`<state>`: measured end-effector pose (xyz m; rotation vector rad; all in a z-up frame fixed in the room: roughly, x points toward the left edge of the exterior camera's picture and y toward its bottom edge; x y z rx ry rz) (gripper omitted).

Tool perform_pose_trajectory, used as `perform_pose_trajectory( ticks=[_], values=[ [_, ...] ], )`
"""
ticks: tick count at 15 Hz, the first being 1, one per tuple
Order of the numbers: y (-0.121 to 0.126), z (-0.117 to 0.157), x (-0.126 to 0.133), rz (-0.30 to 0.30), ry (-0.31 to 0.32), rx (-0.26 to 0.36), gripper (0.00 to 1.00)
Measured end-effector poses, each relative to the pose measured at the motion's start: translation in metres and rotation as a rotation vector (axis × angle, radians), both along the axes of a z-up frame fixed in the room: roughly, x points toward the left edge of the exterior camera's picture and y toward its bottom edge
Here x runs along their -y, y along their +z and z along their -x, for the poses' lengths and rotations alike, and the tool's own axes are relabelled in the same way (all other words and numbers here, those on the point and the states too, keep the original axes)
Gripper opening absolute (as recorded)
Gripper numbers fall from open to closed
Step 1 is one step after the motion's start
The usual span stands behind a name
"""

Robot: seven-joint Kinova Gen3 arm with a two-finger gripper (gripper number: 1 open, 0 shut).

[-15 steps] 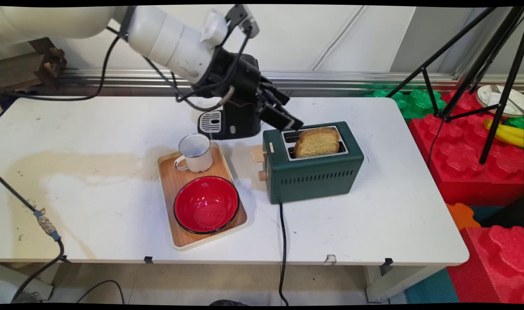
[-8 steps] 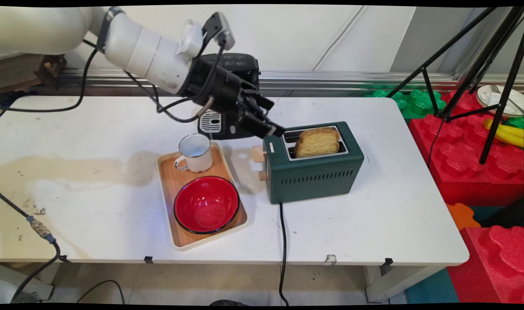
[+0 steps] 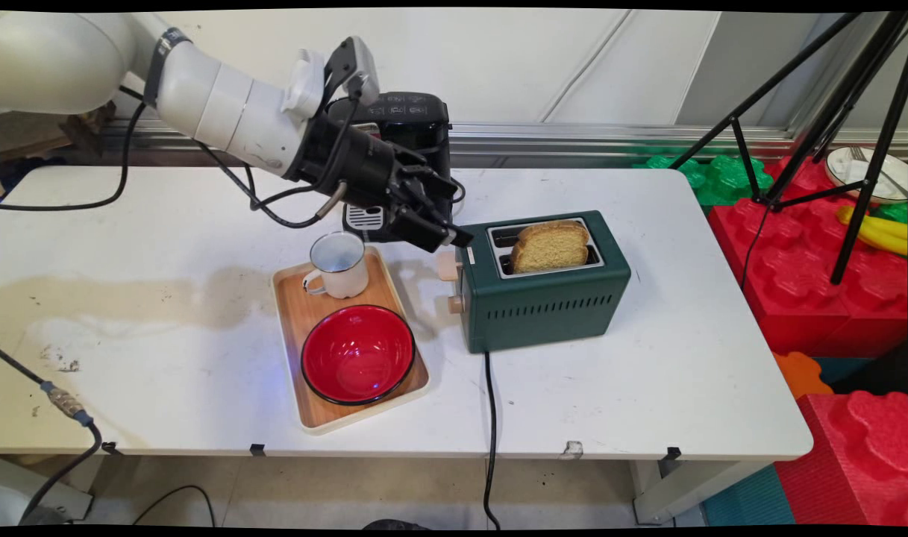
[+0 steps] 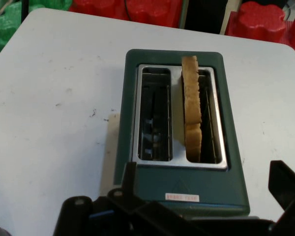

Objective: Press the toaster switch

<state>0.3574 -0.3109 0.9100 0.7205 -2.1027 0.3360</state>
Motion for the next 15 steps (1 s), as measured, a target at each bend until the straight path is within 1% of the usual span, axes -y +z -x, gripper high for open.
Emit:
perform_pose_trajectory(
  ticks=[3, 4, 7, 15],
  values=[
    [-0.0026, -0.0042, -0.0039, 0.007, -0.007, 0.007, 1.00],
    [-0.0031, -0.0053, -0.0049, 0.008, -0.007, 0.009, 0.00],
    [-0.0042, -0.0078, -0.0072, 0.008, -0.009, 0.016, 0.00],
    [-0.0099, -0.0098, -0.0101, -0.017, -0.008, 0.048, 0.00]
  ],
)
